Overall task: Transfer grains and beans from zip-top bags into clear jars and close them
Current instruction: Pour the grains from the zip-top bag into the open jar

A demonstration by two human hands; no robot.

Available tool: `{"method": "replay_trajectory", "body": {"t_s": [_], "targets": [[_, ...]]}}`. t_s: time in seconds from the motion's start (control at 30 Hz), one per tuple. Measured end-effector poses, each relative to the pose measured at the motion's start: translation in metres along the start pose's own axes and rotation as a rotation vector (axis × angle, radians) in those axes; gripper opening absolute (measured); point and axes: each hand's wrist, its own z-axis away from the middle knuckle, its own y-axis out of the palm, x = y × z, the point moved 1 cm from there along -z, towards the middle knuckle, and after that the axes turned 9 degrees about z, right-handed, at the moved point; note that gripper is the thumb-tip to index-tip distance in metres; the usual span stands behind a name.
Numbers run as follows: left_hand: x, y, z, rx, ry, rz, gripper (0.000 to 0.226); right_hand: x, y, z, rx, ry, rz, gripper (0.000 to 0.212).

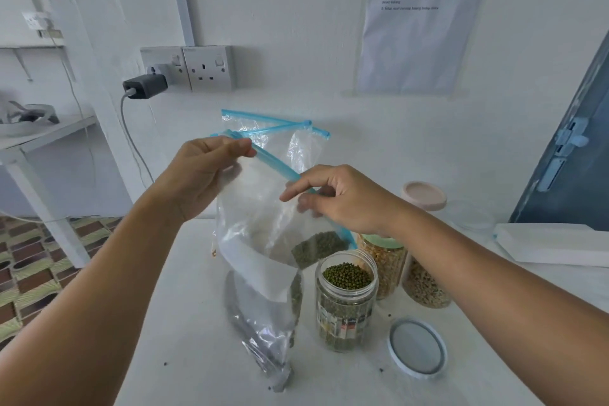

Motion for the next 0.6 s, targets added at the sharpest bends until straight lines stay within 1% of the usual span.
{"method": "replay_trajectory", "body": {"t_s": [0.07,0.23,0.33,0.43,0.53,0.6], "targets": [[-0.01,0.002,0.001,0.003,0.073,-0.023,0.018,0.006,-0.004,0.0,0.005,-0.015,0.024,0.032],[-0.026,-0.002,-0.002,-0.001,0.227,-0.069,0.017,0.014,-0.01,-0.004,-0.12,-0.033,0.069,0.044],[-0.017,-0.006,0.001,0.012,0.236,-0.149,0.017,0.008,-0.009,-0.005,-0.109,-0.012,0.145,0.045],[-0.012,-0.014,0.002,-0.012,0.253,-0.154,0.019,0.016,-0.013,-0.005,-0.164,-0.032,0.147,0.046],[-0.012,-0.02,0.003,-0.024,0.286,-0.163,0.03,0.029,-0.017,-0.009,-0.124,-0.037,0.175,0.039],[-0.01,-0.021,0.004,-0.031,0.284,-0.162,0.027,0.029,-0.017,-0.011,-0.128,-0.034,0.184,0.037]]}}
